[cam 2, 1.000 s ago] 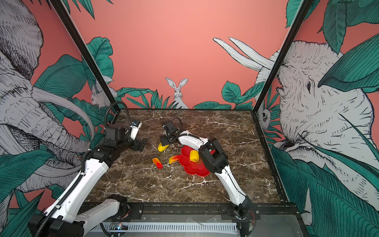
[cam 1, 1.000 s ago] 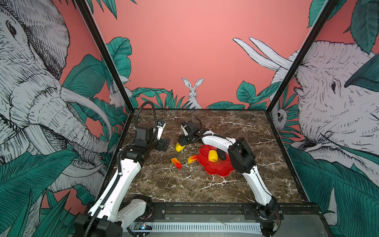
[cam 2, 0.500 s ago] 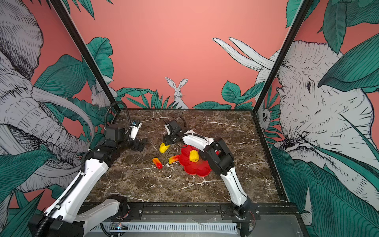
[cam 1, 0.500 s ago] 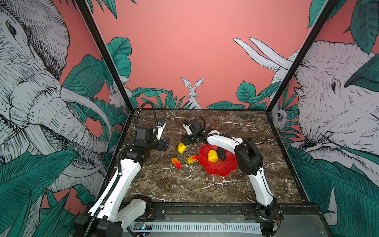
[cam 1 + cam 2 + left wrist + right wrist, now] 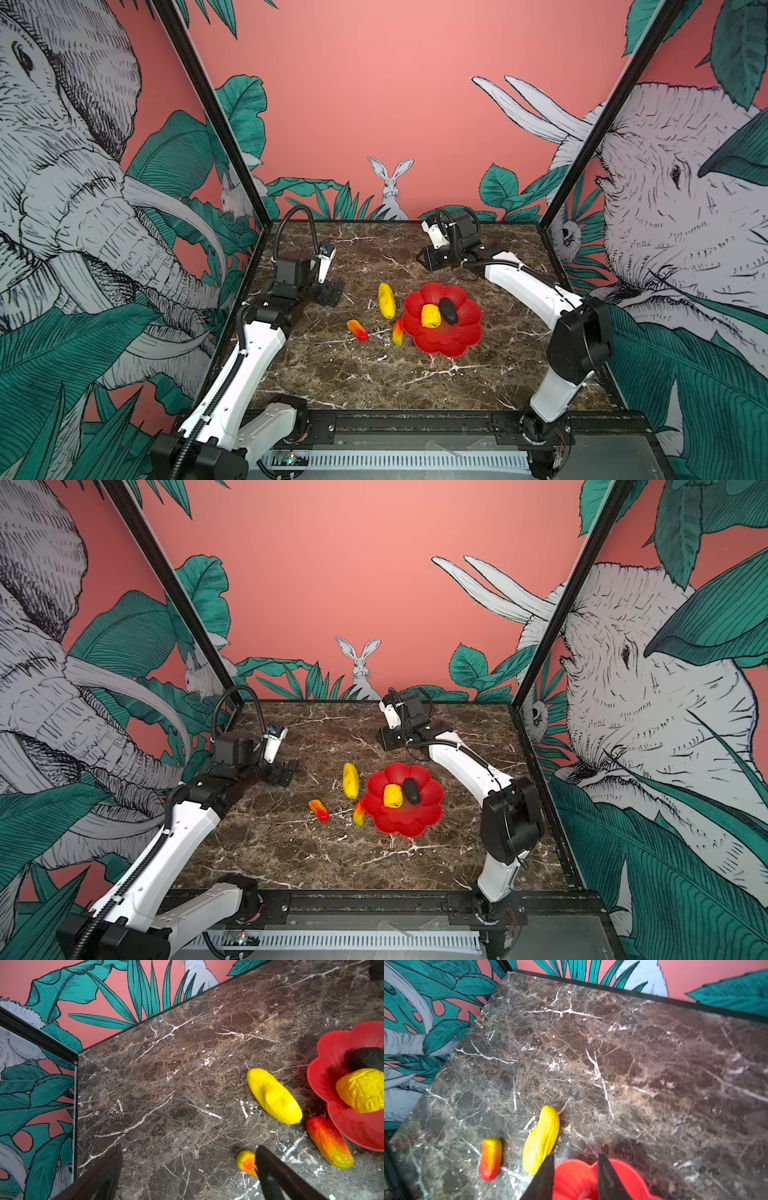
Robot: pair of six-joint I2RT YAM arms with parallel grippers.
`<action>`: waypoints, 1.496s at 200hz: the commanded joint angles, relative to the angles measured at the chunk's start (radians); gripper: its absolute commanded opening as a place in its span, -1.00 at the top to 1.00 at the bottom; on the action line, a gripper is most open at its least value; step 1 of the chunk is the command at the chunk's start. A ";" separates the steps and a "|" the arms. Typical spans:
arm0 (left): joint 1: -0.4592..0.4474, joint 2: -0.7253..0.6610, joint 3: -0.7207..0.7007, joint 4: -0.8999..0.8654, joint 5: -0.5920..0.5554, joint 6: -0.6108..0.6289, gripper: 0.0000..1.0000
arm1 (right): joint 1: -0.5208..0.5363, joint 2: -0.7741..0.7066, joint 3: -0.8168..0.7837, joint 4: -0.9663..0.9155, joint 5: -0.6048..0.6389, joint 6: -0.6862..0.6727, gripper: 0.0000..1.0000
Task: Arrange fruit in a fruit bowl
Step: Pick up the fruit from the center of the table.
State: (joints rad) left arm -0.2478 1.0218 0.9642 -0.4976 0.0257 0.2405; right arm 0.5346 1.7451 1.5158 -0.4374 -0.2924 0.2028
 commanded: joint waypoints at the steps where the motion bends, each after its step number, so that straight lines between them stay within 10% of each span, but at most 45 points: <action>1: 0.004 -0.003 0.012 -0.015 0.014 0.016 -0.99 | 0.030 0.028 0.003 -0.084 -0.031 -0.066 0.20; 64: 0.004 -0.020 0.004 -0.015 0.012 0.013 -0.99 | 0.173 0.211 0.170 -0.175 0.071 -0.082 -0.70; 126: 0.004 -0.026 0.002 -0.016 0.016 0.013 -0.99 | 0.214 0.348 0.217 -0.149 0.095 -0.014 -0.86; 299: 0.004 -0.033 0.001 -0.018 0.000 0.017 -0.99 | 0.232 0.529 0.410 -0.161 0.011 -0.010 0.62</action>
State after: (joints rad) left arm -0.2478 1.0149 0.9642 -0.4995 0.0280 0.2405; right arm 0.7593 2.2711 1.8935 -0.5697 -0.2710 0.2070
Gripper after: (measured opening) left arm 0.997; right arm 0.238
